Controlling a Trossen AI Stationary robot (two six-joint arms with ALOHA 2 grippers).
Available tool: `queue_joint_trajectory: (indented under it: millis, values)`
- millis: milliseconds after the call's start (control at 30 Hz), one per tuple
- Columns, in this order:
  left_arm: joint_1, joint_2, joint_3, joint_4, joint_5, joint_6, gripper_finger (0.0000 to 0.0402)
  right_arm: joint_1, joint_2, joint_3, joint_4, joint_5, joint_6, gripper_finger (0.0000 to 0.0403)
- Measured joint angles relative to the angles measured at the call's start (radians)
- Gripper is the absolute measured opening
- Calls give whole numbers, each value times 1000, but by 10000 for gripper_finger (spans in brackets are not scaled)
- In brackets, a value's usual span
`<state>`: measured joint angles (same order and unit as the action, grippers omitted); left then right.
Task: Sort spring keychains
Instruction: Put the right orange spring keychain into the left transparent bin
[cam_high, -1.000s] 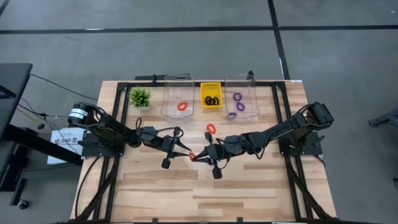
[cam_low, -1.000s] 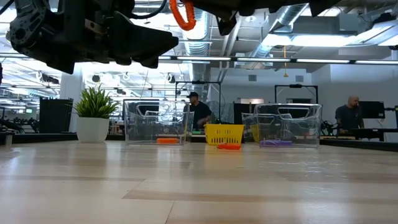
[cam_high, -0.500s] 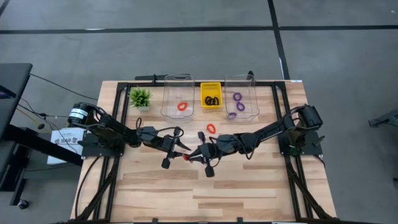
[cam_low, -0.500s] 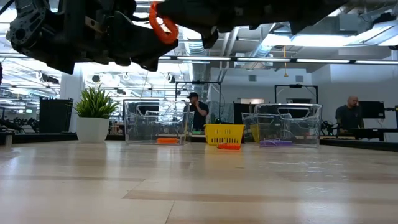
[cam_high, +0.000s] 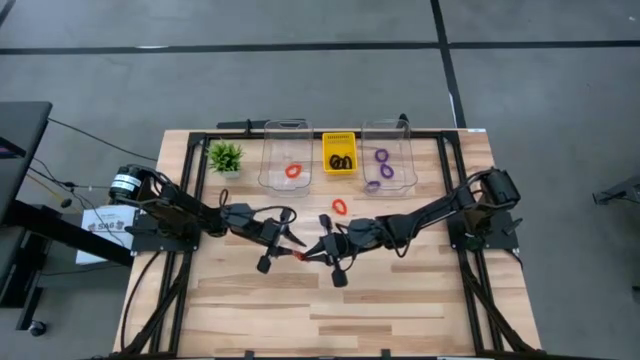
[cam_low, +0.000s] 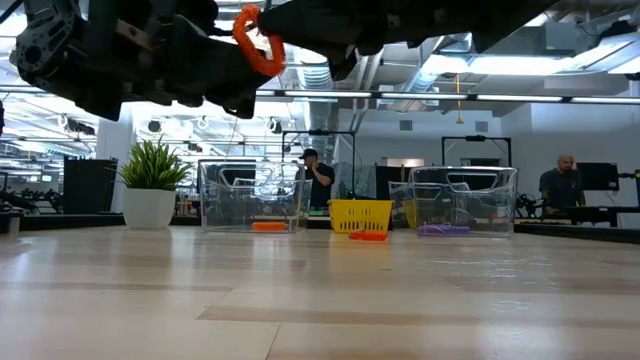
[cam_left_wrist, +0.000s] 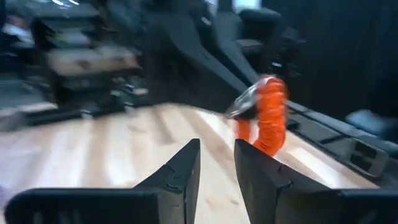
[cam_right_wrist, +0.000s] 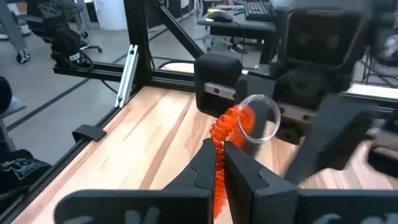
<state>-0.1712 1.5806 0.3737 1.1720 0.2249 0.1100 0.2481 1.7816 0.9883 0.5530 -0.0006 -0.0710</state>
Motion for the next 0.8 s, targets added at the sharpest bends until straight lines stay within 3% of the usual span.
queue_joint_trajectory:
  millis: [300,567,800]
  values:
    - [-1,0,0,-56,203,-40,97,23,-45,-1,-58,27,1,8]
    - [0,0,0,-54,181,-38,97,23,-45,0,-68,43,-5,8]
    - [0,0,0,-42,86,-37,97,24,-45,0,-67,44,-1,8]
